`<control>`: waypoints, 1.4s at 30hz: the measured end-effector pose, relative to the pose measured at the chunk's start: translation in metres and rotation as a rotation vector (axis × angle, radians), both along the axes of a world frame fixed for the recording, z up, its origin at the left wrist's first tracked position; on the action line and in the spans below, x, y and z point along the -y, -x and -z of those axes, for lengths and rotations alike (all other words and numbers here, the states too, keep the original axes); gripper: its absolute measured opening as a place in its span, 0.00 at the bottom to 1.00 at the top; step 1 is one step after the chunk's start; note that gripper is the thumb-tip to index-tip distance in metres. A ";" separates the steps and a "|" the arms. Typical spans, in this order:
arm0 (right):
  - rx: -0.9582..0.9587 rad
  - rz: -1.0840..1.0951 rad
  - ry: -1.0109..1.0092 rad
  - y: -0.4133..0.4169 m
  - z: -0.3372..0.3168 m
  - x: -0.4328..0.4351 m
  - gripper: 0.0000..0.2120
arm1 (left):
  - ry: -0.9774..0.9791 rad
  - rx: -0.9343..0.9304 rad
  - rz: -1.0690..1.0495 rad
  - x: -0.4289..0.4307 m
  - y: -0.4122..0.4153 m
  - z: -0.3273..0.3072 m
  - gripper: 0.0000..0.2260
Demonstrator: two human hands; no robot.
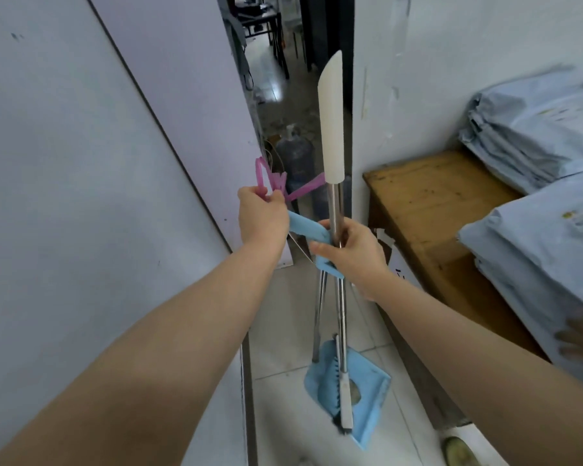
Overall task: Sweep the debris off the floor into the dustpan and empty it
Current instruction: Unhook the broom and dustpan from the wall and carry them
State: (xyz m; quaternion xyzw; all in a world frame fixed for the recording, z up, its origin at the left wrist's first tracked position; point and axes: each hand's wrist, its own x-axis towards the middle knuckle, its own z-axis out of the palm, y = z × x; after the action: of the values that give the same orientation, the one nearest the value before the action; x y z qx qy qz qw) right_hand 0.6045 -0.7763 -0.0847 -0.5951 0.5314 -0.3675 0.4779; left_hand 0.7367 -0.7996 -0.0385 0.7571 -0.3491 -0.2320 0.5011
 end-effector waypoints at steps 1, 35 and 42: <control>0.004 0.005 -0.005 0.004 0.000 -0.006 0.14 | -0.007 0.009 0.017 -0.005 0.003 0.000 0.08; -0.073 0.498 -0.158 0.197 0.036 -0.361 0.20 | -0.674 0.077 1.151 -0.246 0.214 0.003 0.09; -0.086 0.504 -0.245 0.254 0.042 -0.452 0.17 | -0.848 0.348 1.377 -0.324 0.274 0.007 0.07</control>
State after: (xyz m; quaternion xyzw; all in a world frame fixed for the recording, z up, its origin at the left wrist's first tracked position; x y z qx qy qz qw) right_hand 0.3506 -0.3241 -0.1269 -0.3969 0.7229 -0.3824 0.4168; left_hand 0.4624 -0.4758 -0.0455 0.5236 -0.6903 -0.4785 -0.1428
